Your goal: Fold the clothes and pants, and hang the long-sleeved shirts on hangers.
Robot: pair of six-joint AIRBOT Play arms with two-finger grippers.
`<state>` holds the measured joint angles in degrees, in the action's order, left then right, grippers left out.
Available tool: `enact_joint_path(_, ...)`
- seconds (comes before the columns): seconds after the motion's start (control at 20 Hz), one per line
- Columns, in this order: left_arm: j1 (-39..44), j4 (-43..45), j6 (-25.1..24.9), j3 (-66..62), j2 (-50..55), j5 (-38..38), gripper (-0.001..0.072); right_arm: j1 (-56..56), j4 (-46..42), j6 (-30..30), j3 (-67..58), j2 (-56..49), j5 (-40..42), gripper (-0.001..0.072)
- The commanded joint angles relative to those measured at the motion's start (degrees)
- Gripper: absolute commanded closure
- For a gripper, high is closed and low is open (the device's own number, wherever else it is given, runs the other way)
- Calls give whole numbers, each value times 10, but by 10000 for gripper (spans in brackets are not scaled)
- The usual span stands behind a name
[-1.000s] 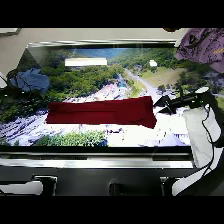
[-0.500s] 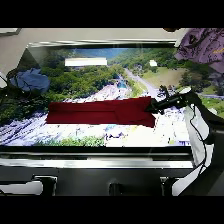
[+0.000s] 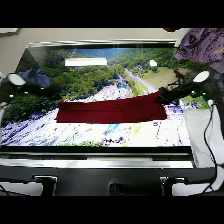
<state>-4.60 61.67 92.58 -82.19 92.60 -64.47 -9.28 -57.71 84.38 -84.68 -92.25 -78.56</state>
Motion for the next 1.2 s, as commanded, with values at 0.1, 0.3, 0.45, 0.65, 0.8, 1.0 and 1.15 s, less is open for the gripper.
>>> enact_joint_path(0.1,166,-156,5,-1,73,84,695,1,-108,91,-37,87,-37,691)
enact_joint_path(0.3,287,-222,36,-62,147,132,695,1,-143,115,-99,100,-75,691)
enact_joint_path(0.45,359,-232,85,-151,219,145,695,1,-144,125,-149,100,-98,691)
enact_joint_path(0.65,425,-248,157,-261,304,181,695,1,-146,130,-200,103,-125,691)
enact_joint_path(0.8,456,-298,188,-312,353,226,695,1,-147,130,-215,108,-144,691)
enact_joint_path(1.0,478,-353,187,-333,384,250,695,1,-157,132,-221,108,-155,691)
enact_joint_path(1.15,462,-353,157,-333,375,220,695,1,-186,132,-221,107,-143,691)
